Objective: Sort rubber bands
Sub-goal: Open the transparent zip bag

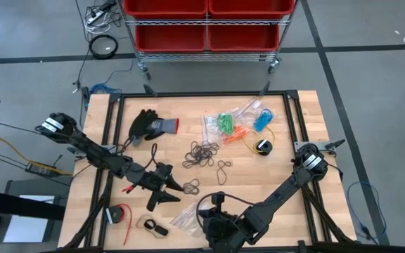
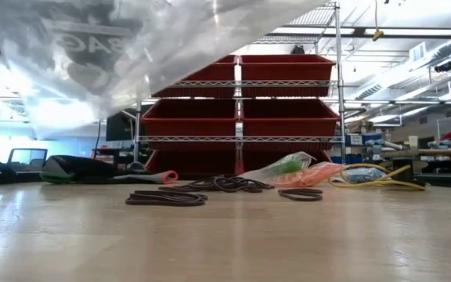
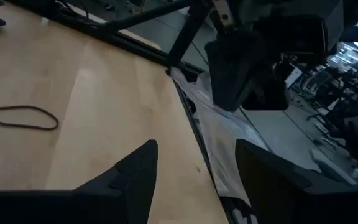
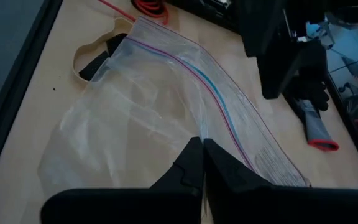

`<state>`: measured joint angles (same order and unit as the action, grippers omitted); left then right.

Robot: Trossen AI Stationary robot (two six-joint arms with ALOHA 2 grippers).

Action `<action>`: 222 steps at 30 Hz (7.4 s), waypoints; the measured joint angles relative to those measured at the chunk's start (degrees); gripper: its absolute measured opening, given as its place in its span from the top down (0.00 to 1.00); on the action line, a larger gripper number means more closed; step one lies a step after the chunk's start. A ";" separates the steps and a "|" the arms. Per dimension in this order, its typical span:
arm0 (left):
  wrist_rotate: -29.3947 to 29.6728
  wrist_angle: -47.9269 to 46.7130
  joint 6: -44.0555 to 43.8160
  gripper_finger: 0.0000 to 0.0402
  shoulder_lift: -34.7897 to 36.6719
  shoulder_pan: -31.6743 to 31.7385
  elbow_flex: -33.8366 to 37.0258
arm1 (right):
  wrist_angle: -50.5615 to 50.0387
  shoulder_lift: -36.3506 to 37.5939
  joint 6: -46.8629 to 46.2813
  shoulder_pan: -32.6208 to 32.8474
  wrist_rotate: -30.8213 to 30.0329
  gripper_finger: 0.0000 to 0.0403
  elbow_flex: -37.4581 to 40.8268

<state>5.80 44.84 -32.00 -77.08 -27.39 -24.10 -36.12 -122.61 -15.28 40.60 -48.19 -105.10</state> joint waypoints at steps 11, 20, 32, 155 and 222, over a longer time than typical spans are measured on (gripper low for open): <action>-5.85 1.20 -6.14 0.45 -0.13 0.29 0.00 | 0.05 0.00 3.58 0.21 -0.28 1.00 0.00; -12.04 0.26 -15.17 0.45 -0.22 2.09 0.00 | 0.75 0.00 7.19 0.22 -2.68 1.00 0.02; -13.46 3.33 -17.81 0.45 -6.90 2.65 -2.85 | 3.83 0.00 11.94 0.07 -2.99 1.00 0.02; -10.12 -12.41 -11.77 0.97 -7.78 5.58 -4.26 | 18.14 0.00 -12.98 -6.39 21.57 0.74 21.07; -7.15 -0.87 -14.65 0.27 -9.99 6.94 -4.28 | -13.06 -0.04 -5.47 -2.71 1.21 1.00 1.81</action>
<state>-1.34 43.97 -46.64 -87.07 -20.45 -28.38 -49.18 -122.65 -20.76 37.89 -46.98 -103.29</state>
